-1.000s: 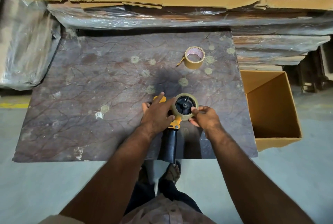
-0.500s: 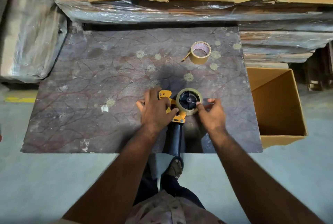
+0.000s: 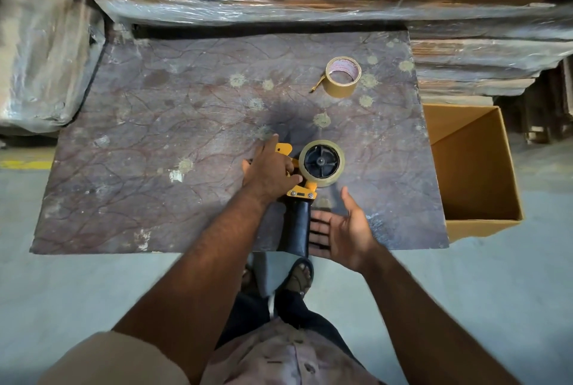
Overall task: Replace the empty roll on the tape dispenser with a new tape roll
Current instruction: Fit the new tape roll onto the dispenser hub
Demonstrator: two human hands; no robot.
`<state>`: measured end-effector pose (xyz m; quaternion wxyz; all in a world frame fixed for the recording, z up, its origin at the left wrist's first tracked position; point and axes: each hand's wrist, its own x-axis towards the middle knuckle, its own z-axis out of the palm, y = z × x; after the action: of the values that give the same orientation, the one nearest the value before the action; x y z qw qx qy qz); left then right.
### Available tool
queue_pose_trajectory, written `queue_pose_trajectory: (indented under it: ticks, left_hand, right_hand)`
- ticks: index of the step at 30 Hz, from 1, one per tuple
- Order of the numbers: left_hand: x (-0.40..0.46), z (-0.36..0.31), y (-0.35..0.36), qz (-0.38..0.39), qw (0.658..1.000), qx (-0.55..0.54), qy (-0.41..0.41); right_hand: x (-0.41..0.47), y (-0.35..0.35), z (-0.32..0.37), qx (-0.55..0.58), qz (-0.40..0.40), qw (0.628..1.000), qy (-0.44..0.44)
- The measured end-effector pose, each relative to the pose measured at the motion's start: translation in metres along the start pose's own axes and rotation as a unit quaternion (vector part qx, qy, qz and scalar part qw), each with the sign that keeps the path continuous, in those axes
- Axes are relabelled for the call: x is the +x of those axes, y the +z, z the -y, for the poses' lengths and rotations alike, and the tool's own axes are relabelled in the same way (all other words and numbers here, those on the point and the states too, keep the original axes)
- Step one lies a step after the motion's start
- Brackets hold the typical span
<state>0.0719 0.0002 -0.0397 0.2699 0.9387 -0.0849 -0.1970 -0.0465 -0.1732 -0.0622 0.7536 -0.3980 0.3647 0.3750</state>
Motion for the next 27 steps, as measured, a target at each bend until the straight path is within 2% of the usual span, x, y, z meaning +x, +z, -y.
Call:
queue_pose_trajectory:
  ticks: [11, 16, 24, 27]
  left_hand:
    - [0.001, 0.007, -0.001, 0.027, 1.000, -0.008, -0.003]
    - [0.001, -0.002, 0.004, 0.013, 0.999, -0.010, -0.041]
    - [0.006, -0.043, 0.012, 0.040, 0.976, 0.172, -0.130]
    - [0.007, -0.047, 0.018, 0.009, 0.973, 0.190, -0.134]
  right_hand:
    - [0.035, 0.016, -0.008, 0.108, 0.117, 0.987, 0.002]
    - [0.043, 0.010, -0.013, 0.130, 0.158, 0.979, -0.003]
    - [0.040, 0.008, -0.015, 0.170, 0.205, 0.964, -0.005]
    - [0.038, 0.008, -0.016, 0.184, 0.213, 0.959, -0.005]
